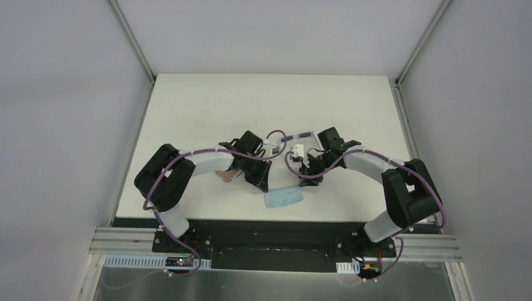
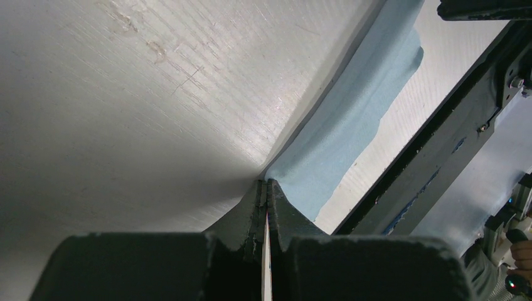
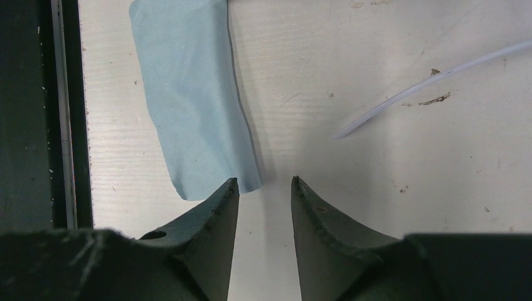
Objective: Organize the sunglasses
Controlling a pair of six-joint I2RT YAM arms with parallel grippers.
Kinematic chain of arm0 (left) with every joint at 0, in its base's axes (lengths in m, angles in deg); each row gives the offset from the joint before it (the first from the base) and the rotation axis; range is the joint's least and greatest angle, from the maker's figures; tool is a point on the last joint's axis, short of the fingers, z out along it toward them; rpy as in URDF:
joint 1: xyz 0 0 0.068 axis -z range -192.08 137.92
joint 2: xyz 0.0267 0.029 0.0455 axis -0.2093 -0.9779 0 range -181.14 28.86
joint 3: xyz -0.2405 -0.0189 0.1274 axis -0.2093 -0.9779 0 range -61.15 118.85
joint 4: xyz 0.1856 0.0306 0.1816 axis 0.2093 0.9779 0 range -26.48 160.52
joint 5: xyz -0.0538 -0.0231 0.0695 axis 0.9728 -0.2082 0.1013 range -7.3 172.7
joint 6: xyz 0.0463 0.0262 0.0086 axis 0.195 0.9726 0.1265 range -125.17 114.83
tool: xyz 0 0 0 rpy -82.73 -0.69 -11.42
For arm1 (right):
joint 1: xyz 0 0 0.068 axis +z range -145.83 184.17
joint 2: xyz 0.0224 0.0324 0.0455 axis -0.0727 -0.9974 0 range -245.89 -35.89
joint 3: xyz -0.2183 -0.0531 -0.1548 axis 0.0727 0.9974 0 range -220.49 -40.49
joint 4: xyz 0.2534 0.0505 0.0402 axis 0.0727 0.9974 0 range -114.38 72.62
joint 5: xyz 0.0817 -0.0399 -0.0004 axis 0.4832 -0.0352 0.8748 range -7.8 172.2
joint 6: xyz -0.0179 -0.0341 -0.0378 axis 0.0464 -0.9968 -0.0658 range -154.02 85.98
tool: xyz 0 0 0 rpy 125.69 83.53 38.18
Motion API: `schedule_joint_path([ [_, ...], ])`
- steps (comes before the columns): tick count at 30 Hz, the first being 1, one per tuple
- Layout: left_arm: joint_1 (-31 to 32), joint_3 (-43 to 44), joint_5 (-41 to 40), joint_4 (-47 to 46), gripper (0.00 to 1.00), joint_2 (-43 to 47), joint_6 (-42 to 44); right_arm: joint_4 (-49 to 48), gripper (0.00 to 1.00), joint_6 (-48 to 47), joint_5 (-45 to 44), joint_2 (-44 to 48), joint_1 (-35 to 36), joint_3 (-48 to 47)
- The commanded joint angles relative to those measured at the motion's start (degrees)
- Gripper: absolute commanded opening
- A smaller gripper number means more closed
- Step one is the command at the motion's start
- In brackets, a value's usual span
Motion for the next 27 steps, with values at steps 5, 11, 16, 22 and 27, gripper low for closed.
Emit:
schedule_joint_path([
  [5, -0.15, 0.64, -2.21, 0.68, 0.0, -1.51, 1.75, -1.51, 0.39, 0.74, 0.84, -0.13, 0.8, -2.01],
  [11, -0.16, 0.07, -3.22, 0.84, 0.0, 0.02, 1.22, -1.3, 0.39, 0.68, -0.61, -0.74, 1.94, -1.96],
  [16, -0.15, 0.02, -3.14, 0.98, 0.0, 0.44, 1.14, -2.48, 0.39, 1.65, -2.17, -1.8, 2.68, -1.79],
  [22, -0.15, 0.07, -2.87, 1.53, 0.0, 0.62, 1.01, -3.65, 0.38, 3.38, -2.41, -2.37, 2.79, -2.19],
  [27, -0.15, 0.2, -2.85, 1.5, 0.0, 0.48, 1.03, -2.19, 0.38, 3.84, -0.28, -3.73, 2.79, -3.61],
])
